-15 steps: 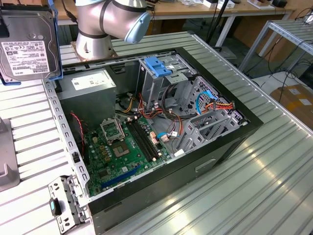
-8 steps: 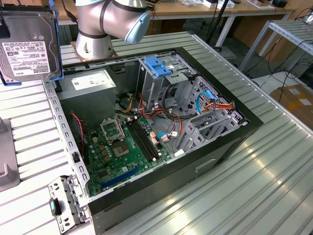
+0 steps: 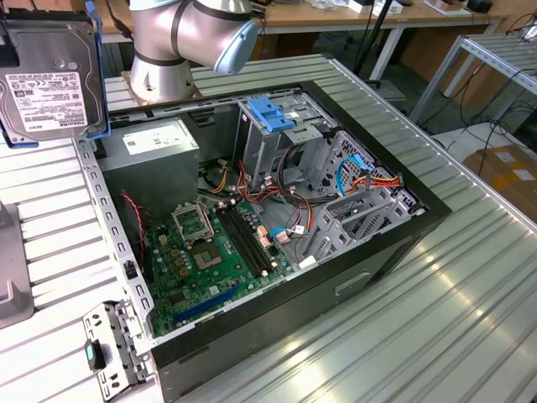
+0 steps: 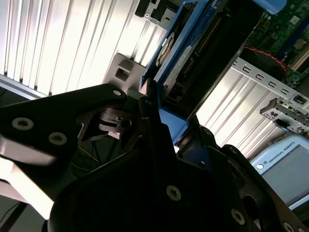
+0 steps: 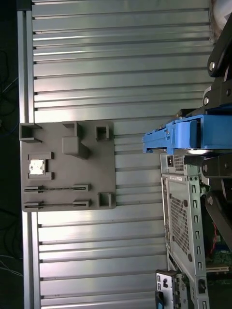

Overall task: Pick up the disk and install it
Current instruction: 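Pick up the disk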

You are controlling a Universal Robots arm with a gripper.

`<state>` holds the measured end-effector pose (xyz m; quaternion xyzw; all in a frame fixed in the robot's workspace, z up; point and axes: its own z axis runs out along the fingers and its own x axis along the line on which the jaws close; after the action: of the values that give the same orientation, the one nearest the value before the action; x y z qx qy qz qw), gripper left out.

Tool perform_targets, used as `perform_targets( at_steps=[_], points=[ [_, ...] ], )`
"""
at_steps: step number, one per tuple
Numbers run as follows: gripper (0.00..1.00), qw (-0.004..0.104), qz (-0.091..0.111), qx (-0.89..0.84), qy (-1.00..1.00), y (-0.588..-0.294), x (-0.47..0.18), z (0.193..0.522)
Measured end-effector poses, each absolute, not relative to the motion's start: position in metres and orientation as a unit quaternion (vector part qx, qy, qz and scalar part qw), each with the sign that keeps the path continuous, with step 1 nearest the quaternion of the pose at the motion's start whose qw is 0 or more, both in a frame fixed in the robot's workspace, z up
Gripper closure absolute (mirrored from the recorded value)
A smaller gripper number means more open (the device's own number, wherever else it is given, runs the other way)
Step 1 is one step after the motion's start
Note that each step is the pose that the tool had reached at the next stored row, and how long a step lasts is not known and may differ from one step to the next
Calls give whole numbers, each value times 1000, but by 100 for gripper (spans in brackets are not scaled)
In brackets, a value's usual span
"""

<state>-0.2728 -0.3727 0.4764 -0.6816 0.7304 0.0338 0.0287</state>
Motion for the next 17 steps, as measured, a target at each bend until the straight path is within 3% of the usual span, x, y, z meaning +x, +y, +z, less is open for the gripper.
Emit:
perform_targets(
  at_steps=[17],
  points=[
    [63, 29, 34, -682, 730, -377, -270, 475]
  ],
)
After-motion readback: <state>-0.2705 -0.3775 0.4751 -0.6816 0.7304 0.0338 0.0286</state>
